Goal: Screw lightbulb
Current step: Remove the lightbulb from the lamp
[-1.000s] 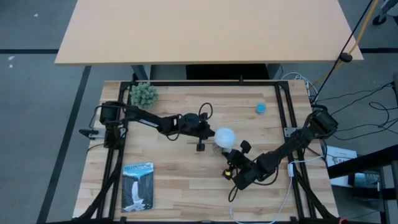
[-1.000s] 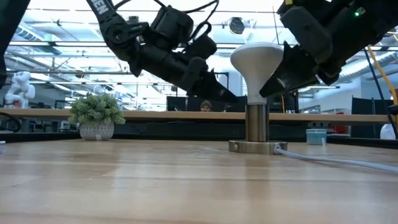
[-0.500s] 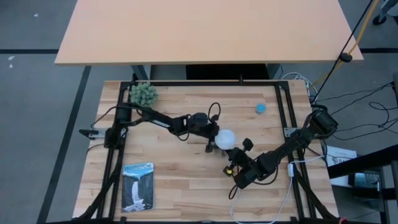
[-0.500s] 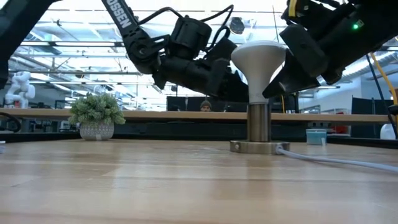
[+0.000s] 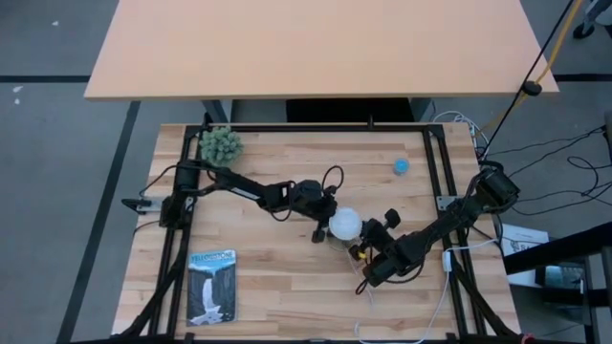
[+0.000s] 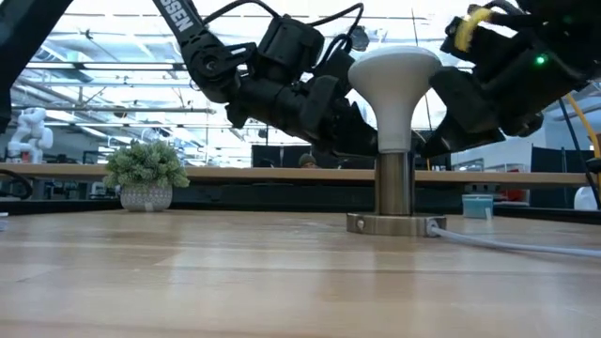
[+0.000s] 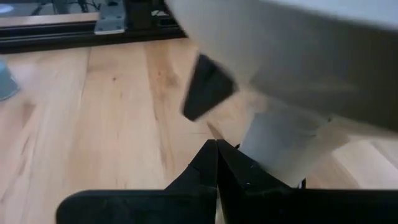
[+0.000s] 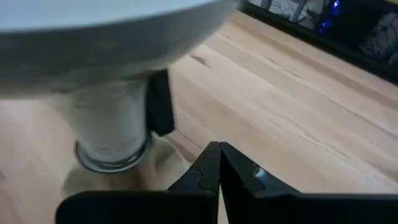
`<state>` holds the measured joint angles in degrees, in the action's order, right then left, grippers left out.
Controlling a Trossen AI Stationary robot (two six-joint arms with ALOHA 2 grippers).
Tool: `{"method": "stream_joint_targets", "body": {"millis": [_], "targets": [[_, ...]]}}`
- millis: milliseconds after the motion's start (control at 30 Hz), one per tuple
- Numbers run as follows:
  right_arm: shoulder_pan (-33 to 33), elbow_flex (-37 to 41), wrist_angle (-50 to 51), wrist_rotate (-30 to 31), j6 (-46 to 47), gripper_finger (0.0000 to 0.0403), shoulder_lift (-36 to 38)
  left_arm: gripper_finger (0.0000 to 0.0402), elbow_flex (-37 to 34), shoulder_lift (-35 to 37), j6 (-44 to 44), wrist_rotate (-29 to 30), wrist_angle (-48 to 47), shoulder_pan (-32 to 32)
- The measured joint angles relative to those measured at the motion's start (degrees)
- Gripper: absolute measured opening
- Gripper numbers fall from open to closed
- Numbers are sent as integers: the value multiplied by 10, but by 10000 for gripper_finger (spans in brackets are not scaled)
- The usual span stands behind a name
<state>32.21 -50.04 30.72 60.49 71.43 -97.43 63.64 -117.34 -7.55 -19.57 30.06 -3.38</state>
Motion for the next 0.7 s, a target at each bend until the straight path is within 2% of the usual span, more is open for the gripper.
{"method": "stream_joint_targets", "body": {"millis": [67,200,433,533,700], "targets": [[1,0,13,0,27,0,0,0,0,3,1,4,-6,6],[22,0,-23,-4,13,0,0,0,0,3,2,38,-7,8],[53,0,-164,-5,-116,0,0,0,-1,3,16,47,-6,-12],[41,0,-187,-5,-170,0,0,0,-1,3,16,50,-6,-10],[5,0,-181,-9,-198,0,0,0,-1,3,15,56,-7,-3]]}}
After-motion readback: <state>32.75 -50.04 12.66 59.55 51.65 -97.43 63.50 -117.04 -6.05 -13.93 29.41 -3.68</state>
